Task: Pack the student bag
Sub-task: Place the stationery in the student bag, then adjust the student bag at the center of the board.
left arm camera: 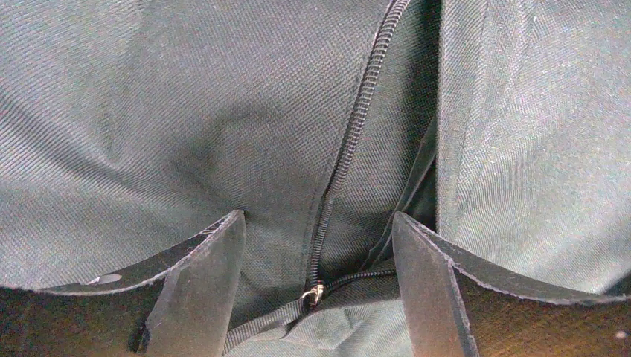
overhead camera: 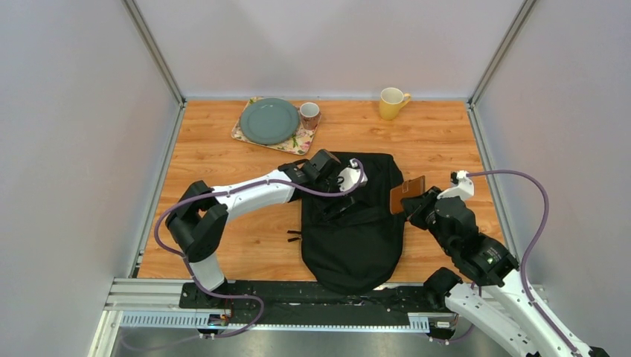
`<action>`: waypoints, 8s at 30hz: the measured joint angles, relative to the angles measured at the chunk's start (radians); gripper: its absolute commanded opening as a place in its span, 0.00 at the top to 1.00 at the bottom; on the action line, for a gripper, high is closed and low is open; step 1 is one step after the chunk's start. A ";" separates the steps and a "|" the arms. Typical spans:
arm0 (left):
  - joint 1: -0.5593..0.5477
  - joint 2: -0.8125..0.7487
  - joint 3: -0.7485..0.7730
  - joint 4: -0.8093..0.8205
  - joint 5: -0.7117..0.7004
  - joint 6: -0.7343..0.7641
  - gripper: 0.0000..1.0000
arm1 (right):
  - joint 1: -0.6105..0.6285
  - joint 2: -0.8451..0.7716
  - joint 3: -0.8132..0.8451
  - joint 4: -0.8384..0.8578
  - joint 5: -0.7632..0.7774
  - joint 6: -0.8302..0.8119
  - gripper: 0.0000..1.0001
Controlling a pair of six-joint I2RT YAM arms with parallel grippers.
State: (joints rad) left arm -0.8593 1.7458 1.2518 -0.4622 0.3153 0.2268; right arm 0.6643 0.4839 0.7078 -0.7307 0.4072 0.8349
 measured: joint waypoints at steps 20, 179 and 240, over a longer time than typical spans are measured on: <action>-0.103 -0.068 -0.156 0.357 -0.437 -0.140 0.93 | 0.000 -0.002 -0.050 0.034 -0.070 0.040 1.00; 0.002 -0.389 -0.283 0.146 -0.376 -0.571 0.60 | -0.057 0.896 -0.006 0.859 -0.497 0.181 0.56; 0.022 -0.450 -0.441 0.240 -0.009 -0.637 0.57 | -0.082 0.506 -0.004 0.393 -0.356 -0.005 0.56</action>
State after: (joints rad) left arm -0.8371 1.2961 0.8104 -0.2218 0.3061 -0.4107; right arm 0.5827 0.9901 0.7036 -0.3382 0.0509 0.8295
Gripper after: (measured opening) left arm 0.538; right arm 0.444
